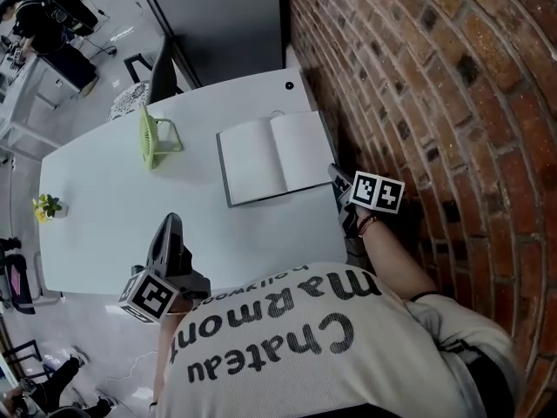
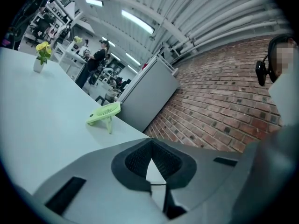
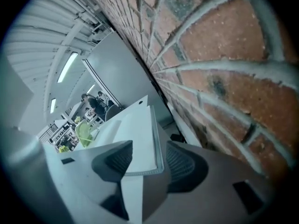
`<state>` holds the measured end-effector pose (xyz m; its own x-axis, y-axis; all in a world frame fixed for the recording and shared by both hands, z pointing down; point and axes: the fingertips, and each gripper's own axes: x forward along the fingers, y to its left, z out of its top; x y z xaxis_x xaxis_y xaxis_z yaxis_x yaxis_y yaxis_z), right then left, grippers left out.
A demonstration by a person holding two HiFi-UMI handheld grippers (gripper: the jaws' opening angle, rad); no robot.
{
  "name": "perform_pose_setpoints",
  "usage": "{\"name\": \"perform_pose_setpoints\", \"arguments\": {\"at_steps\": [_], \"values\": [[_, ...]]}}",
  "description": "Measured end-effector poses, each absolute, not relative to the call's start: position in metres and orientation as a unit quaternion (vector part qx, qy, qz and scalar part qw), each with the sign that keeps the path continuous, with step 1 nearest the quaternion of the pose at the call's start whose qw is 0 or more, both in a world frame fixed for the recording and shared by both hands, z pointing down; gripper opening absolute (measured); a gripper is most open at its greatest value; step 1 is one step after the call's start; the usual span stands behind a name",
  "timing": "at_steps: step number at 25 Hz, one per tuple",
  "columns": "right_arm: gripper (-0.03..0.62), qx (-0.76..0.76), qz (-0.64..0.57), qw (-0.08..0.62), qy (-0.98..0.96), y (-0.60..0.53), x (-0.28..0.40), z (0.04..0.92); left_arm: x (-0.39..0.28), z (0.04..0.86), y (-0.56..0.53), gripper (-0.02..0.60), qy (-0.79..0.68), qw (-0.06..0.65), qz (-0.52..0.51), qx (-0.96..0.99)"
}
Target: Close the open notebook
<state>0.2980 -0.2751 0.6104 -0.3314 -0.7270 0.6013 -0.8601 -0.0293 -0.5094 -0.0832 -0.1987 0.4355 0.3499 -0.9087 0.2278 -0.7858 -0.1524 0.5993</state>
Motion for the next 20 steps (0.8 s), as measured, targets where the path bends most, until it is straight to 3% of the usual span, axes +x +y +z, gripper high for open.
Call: {"name": "perform_pose_setpoints", "arguments": {"at_steps": [11,20], "values": [[0.236,0.538,0.464,0.09,-0.698,-0.265,0.289,0.636,-0.076,0.442,-0.203,0.002,-0.554,0.334,-0.09,0.758],[0.181,0.531,0.479,0.069,-0.696,-0.266,0.284,0.634,-0.072,0.447,-0.21,0.002,-0.548,0.342,-0.093,0.758]]}}
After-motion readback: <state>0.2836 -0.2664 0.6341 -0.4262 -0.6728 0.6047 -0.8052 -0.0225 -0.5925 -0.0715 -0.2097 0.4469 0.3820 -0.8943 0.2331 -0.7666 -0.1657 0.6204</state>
